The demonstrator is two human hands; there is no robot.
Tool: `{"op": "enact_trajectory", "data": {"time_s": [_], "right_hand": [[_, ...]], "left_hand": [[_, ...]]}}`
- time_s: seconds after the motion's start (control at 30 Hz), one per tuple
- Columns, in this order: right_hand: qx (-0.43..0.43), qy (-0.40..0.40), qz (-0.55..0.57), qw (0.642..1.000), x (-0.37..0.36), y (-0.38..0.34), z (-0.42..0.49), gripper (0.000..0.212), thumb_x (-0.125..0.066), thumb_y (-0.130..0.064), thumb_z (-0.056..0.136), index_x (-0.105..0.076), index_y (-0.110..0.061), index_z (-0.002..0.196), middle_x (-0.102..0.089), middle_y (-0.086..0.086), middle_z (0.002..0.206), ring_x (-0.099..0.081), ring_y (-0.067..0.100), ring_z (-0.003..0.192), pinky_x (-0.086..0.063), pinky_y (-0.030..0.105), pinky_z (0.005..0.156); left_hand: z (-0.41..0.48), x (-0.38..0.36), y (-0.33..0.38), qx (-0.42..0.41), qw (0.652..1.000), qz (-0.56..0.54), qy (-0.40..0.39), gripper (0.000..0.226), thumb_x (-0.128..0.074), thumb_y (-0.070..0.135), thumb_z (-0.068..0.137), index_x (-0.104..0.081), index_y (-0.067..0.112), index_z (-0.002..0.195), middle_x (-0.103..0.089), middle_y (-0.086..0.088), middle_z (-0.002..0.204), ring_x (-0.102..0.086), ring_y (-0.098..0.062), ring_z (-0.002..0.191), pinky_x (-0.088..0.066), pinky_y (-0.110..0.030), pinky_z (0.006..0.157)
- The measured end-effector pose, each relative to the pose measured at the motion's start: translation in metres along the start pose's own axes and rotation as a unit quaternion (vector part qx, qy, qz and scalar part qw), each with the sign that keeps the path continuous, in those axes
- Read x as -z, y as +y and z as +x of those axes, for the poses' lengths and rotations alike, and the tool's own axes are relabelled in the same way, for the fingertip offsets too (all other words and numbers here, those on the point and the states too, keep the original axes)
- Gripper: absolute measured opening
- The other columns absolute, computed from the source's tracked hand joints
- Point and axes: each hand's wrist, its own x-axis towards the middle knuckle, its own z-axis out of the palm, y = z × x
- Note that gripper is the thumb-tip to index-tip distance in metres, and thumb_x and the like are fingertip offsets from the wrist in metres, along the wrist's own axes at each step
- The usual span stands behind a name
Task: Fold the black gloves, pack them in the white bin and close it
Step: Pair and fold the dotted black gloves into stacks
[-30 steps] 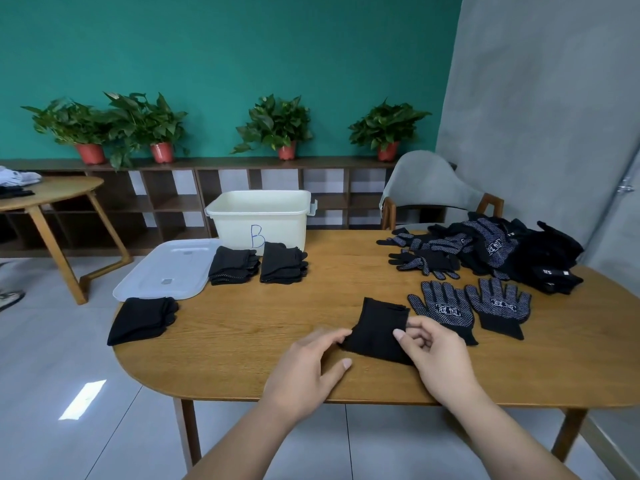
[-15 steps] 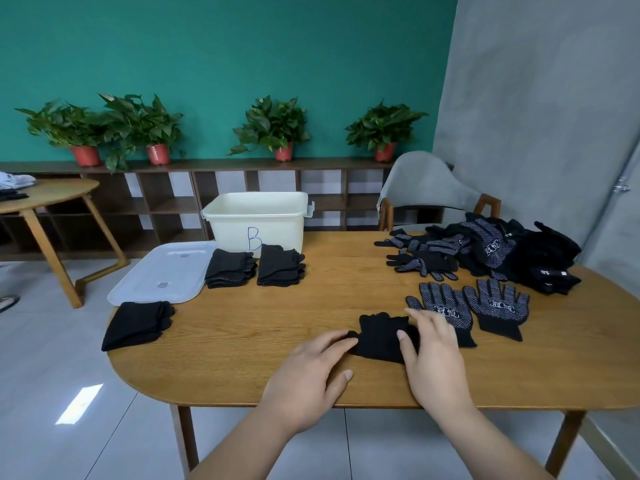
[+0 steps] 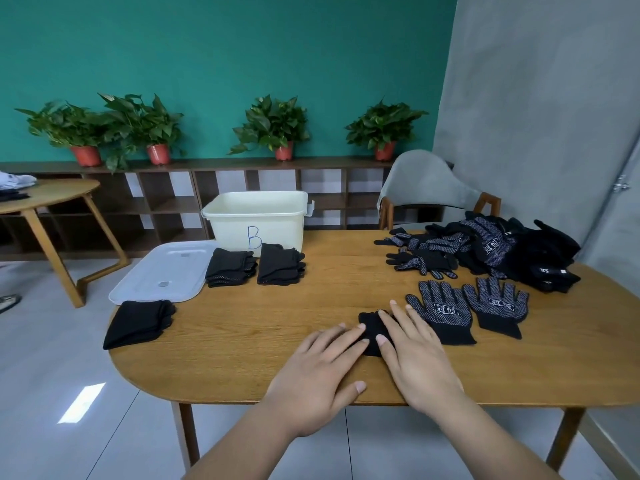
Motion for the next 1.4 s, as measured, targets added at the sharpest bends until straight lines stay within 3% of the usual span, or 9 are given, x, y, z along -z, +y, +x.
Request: {"op": "enact_trajectory", "data": {"time_s": [0.17,0.37,0.5,0.57,0.63,0.7,0.8,0.97,1.4], "right_hand": [[0.005,0.050,0.020,0.999,-0.008,0.005,-0.003,0.061,-0.016,-0.055,0.107,-0.057,-0.034,0.147,-0.043,-0.010,0.161,-0.027,0.015,0.155,-0.025,0.042,0.127],[0.007,0.055,0.002,0.998,-0.001,0.000,-0.006,0.053,-0.027,-0.051,0.104,-0.065,-0.036,0.137,-0.054,-0.016,0.136,-0.045,0.013,0.134,-0.041,0.039,0.111],[0.036,0.052,-0.023,0.998,0.005,-0.005,-0.008,0.049,-0.032,-0.049,0.105,-0.069,-0.036,0.133,-0.054,-0.017,0.127,-0.047,0.012,0.126,-0.046,0.039,0.103],[0.072,0.020,-0.046,0.996,0.009,-0.010,-0.007,0.053,-0.029,-0.051,0.106,-0.068,-0.034,0.137,-0.053,-0.018,0.143,-0.043,0.013,0.138,-0.043,0.043,0.112],[0.111,-0.024,-0.061,0.992,0.013,-0.017,-0.005,0.062,-0.019,-0.057,0.105,-0.059,-0.033,0.147,-0.039,-0.020,0.162,-0.027,0.009,0.154,-0.029,0.038,0.125],[0.133,-0.075,-0.047,0.987,0.016,-0.027,-0.003,0.075,-0.005,-0.068,0.102,-0.044,-0.035,0.157,-0.023,-0.024,0.168,-0.010,0.004,0.159,-0.017,0.035,0.129],[0.135,-0.126,-0.016,0.983,0.009,-0.046,-0.001,0.088,0.010,-0.076,0.091,-0.023,-0.041,0.164,-0.008,-0.026,0.170,0.002,0.002,0.159,-0.011,0.038,0.131],[0.136,-0.179,-0.016,0.974,-0.004,-0.084,0.005,0.064,-0.009,-0.064,0.107,-0.002,-0.042,0.166,0.013,-0.023,0.171,0.017,0.007,0.158,0.004,0.041,0.130],[0.166,-0.218,-0.023,0.961,-0.041,-0.175,0.029,0.069,-0.011,-0.064,0.107,0.008,-0.034,0.166,0.024,-0.016,0.169,0.024,0.016,0.158,0.006,0.047,0.130]], "left_hand": [[-0.003,-0.002,0.001,-0.034,0.999,0.007,-0.002,0.061,-0.021,0.062,0.112,-0.016,0.037,0.168,-0.022,0.018,0.172,-0.012,-0.012,0.159,-0.010,-0.039,0.130],[-0.003,0.001,0.001,0.011,1.000,-0.007,-0.001,0.058,-0.017,0.065,0.111,-0.022,0.045,0.165,-0.031,0.013,0.164,-0.013,-0.015,0.158,-0.006,-0.040,0.130],[-0.007,0.002,-0.002,0.071,0.997,-0.022,-0.002,0.059,-0.012,0.065,0.109,-0.031,0.045,0.161,-0.029,0.015,0.166,-0.003,-0.015,0.160,0.001,-0.043,0.131],[-0.012,0.003,-0.005,0.094,0.995,-0.024,-0.003,0.060,-0.011,0.066,0.109,-0.030,0.045,0.161,-0.024,0.016,0.170,0.004,-0.015,0.162,0.005,-0.042,0.131],[-0.017,0.003,-0.011,0.117,0.993,-0.021,0.000,0.060,-0.011,0.065,0.108,-0.032,0.044,0.161,-0.021,0.015,0.172,0.007,-0.015,0.162,0.006,-0.041,0.131],[-0.024,0.005,-0.019,0.148,0.989,-0.025,0.009,0.059,-0.012,0.064,0.109,-0.035,0.045,0.159,-0.021,0.013,0.173,0.009,-0.015,0.162,0.005,-0.040,0.131],[-0.035,0.012,-0.034,0.199,0.979,-0.035,0.005,0.056,-0.016,0.063,0.110,-0.037,0.046,0.158,-0.021,0.010,0.172,0.008,-0.018,0.162,0.003,-0.041,0.131],[-0.051,0.020,-0.057,0.259,0.965,-0.045,0.005,0.053,-0.018,0.061,0.110,-0.040,0.048,0.156,-0.031,0.009,0.168,-0.005,-0.022,0.161,-0.008,-0.044,0.131],[-0.082,0.042,-0.119,0.378,0.915,-0.117,0.075,0.039,-0.046,0.043,0.110,-0.054,0.043,0.148,-0.064,0.008,0.128,-0.052,-0.020,0.123,-0.045,-0.042,0.106]]}}
